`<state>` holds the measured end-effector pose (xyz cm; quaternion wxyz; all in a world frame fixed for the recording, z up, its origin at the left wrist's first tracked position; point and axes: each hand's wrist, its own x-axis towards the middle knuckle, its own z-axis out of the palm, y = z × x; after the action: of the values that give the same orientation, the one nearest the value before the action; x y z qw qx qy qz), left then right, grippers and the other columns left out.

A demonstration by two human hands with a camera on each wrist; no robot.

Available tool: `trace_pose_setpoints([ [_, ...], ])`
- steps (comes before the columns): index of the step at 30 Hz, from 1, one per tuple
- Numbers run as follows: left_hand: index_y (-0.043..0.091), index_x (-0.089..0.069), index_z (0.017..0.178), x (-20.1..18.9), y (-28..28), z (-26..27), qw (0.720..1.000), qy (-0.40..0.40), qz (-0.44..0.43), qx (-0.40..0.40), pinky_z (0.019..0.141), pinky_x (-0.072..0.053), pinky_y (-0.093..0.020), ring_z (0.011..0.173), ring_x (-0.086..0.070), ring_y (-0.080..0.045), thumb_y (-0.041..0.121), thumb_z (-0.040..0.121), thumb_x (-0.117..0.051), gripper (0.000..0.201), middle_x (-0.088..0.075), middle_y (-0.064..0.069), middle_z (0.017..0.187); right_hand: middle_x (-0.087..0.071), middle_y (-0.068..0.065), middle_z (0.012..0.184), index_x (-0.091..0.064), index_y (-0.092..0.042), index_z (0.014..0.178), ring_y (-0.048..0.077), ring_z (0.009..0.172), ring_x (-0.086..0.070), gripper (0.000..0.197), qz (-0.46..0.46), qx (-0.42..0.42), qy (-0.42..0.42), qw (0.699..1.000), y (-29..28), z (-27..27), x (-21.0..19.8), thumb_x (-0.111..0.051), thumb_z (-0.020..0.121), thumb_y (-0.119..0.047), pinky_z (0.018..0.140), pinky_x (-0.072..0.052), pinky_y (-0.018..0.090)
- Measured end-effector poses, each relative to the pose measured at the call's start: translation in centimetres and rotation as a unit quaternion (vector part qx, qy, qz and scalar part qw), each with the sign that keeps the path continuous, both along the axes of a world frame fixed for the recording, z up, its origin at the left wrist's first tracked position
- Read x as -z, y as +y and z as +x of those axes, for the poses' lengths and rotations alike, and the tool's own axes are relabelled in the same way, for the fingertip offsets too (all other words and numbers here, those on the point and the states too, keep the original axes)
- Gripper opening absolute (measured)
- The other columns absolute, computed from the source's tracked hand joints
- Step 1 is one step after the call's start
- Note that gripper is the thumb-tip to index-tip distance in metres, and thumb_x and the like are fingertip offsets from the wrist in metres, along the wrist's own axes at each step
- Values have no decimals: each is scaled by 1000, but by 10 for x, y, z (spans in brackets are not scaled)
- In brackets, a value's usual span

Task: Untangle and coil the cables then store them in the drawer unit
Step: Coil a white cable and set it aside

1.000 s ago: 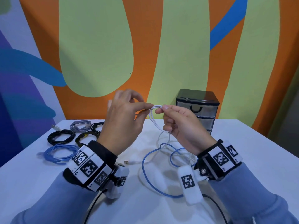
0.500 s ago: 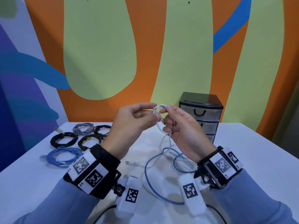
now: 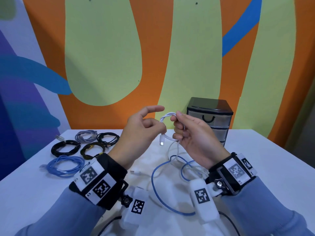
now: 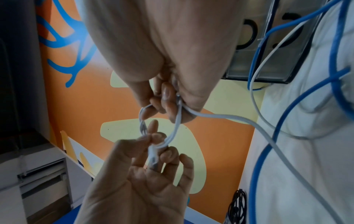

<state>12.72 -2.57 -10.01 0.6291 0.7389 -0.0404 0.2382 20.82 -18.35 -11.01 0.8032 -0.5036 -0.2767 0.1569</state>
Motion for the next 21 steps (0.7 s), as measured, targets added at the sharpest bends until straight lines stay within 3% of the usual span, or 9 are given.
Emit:
trace_pose_setpoints([
  [3, 33, -60, 135, 1, 6, 0, 993, -40, 101, -43, 91, -54, -35, 92, -70, -22, 8, 90, -76, 54, -80, -1, 84, -34, -2, 72, -68, -3, 99, 11, 61, -22, 26, 16, 4, 1, 1000, 3, -1, 1, -54, 108, -23, 56, -29, 22],
  [5, 34, -58, 139, 2, 9, 1, 992, -27, 119, -28, 93, -53, -31, 98, -72, -15, 15, 92, -80, 56, -80, 3, 94, -33, -2, 72, -67, -4, 100, 10, 59, -23, 25, 36, 20, 11, 999, 3, 2, 1, -54, 108, -23, 54, -29, 20],
  [8, 33, -55, 144, 4, 9, 2, 989, 47, 138, 30, 98, -48, -25, 106, -71, -4, 39, 97, -73, 51, -81, 9, 104, -32, -2, 71, -65, -4, 99, 12, 62, -19, 25, 86, 36, 28, 995, 0, 6, -1, -53, 107, -24, 52, -29, 18],
  [11, 36, -62, 135, 7, 7, 0, 975, 121, 147, 114, 102, -48, -31, 112, -72, -6, 57, 96, -58, 45, -80, 5, 113, -33, -3, 71, -65, -5, 99, 16, 70, -11, 25, 124, 26, 42, 991, -1, 6, -3, -53, 107, -25, 53, -29, 20],
  [13, 29, -62, 138, 9, 4, -1, 965, 142, 141, 171, 109, -48, -27, 119, -70, -9, 52, 99, -57, 45, -80, 1, 119, -34, -3, 71, -64, -6, 100, 12, 64, -14, 24, 154, 5, 61, 986, 0, 4, -4, -54, 106, -26, 53, -30, 19],
  [15, 19, -59, 141, 11, 2, -1, 960, 140, 125, 208, 111, -47, -25, 117, -72, -14, 31, 104, -65, 40, -80, -3, 116, -35, -4, 70, -64, -6, 101, 8, 57, -21, 22, 177, -4, 71, 982, 1, 4, -5, -55, 105, -26, 52, -33, 18],
  [18, 20, -67, 131, 17, 5, 5, 967, 117, 107, 201, 97, -50, -29, 91, -67, -18, 9, 98, -74, 35, -71, -6, 93, -35, -5, 69, -64, -8, 100, 7, 55, -24, 23, 189, -6, 68, 980, -1, 5, -7, -54, 105, -28, 52, -33, 17],
  [21, 19, -74, 126, 13, 13, 5, 979, 95, 117, 136, 82, -47, -24, 79, -56, -16, 12, 99, -73, 28, -61, 0, 78, -34, -5, 68, -66, -9, 98, 7, 50, -27, 27, 201, 6, 75, 977, -9, 11, -10, -51, 108, -29, 49, -33, 17],
])
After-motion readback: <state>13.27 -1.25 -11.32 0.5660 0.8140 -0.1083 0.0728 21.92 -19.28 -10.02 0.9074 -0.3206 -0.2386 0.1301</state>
